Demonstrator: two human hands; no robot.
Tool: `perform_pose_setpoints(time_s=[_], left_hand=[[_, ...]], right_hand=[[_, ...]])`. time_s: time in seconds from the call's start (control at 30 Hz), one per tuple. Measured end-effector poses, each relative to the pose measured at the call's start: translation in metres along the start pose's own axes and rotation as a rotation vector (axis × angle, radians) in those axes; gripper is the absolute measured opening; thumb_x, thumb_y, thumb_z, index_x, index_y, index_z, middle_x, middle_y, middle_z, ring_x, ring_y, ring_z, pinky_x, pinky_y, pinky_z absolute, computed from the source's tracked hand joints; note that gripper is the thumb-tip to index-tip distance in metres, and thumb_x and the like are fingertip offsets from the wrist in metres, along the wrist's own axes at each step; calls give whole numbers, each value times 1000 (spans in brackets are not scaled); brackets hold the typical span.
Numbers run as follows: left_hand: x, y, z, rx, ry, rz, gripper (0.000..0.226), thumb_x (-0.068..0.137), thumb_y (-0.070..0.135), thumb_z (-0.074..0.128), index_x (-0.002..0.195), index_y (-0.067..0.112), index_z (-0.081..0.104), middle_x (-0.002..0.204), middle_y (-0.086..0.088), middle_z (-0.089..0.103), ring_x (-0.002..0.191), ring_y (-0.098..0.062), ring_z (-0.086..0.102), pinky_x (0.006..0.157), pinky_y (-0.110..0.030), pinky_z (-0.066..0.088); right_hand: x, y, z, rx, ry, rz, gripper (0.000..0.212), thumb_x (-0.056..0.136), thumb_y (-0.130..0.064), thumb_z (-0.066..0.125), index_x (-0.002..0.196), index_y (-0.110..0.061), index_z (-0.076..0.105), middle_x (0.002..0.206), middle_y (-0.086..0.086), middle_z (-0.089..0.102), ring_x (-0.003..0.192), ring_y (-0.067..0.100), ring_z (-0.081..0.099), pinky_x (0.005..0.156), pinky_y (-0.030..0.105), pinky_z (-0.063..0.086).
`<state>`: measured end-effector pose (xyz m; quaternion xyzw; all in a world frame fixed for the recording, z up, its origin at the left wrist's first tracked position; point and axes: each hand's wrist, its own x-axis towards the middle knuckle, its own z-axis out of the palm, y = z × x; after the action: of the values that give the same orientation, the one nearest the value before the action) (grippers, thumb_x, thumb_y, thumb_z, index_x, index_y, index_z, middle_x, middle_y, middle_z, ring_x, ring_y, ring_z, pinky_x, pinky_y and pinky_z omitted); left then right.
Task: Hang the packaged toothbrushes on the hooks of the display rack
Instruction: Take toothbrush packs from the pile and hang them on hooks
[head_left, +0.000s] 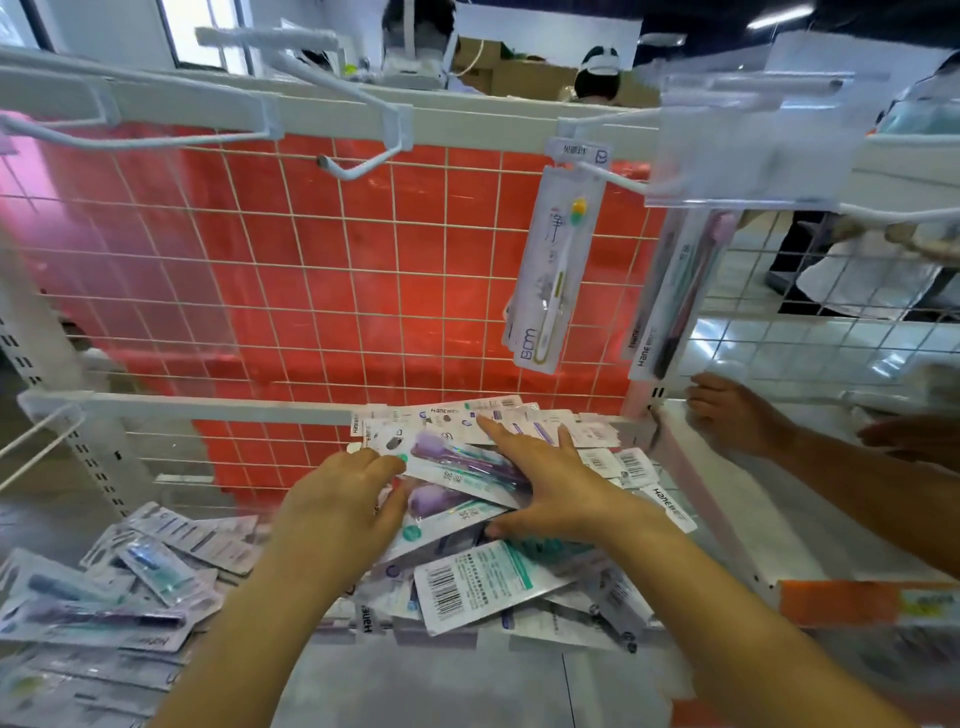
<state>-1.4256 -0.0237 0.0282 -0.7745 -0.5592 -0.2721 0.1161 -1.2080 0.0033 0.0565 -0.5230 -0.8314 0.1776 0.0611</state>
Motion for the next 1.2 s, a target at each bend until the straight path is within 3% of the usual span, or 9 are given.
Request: perform_pose_setpoints(time_s=[0.4,0.57,0.77,0.87,0.93,1.03,1.1,1.2], left_hand=[[-4,2,-3,-49,-52,-31,39,79,37,40,75,15,71,67,0,68,54,-24,63,39,-31,50],[-6,1,-8,-5,-54,-54,39,77,37,40,75,17,72,66,2,68,52,-20,63,36,-28,49],[-8,3,-13,16,-119,-56,19,72,31,60,77,18,73,68,2,70,53,-18,64,36,-27,48],[-9,7,-14,-57,-132,-140,20,87,26,60,99,15,71,91,-4,72,78,-25,66,59,-35,53],[-12,9,-13,-107,-128,-170,30,93,33,52,115,17,65,108,-4,68,97,-26,61,74,-36,50],[-14,12,-14,-119,-118,-163,36,96,39,40,123,23,58,116,2,64,105,-20,56,80,-32,46],[-15,10,-15,-128,-123,-167,34,97,39,38,123,26,56,117,5,63,105,-17,56,81,-29,45],[-17,8,-16,-160,-80,-164,34,95,40,39,108,24,65,96,0,72,84,-22,65,65,-30,46]], right_hand=[[5,-2,-2,-10,-61,-79,98,78,-40,72,149,-37,4,151,-2,31,139,17,24,115,35,-1],[2,-6,-8,-1,-71,-82,94,80,-30,71,149,-35,8,144,1,37,128,19,33,98,25,24],[3,-9,-10,-10,-85,-96,96,79,-27,72,149,-37,6,142,1,38,126,19,36,100,30,28],[5,-5,-6,20,-63,-95,104,76,-33,74,148,-41,-2,149,-2,34,133,18,33,111,33,19],[4,-2,-4,45,-50,-86,109,75,-37,76,146,-44,-7,149,-2,35,134,17,33,114,38,16],[1,-1,-4,84,-51,-66,113,73,-38,77,143,-48,-10,146,2,38,133,17,36,115,45,20],[1,-2,-5,77,-51,-73,112,74,-38,76,144,-47,-10,146,3,38,134,18,35,116,48,19],[1,-1,-5,63,-46,-81,105,77,-37,74,145,-45,-5,145,2,39,132,19,38,114,45,25]])
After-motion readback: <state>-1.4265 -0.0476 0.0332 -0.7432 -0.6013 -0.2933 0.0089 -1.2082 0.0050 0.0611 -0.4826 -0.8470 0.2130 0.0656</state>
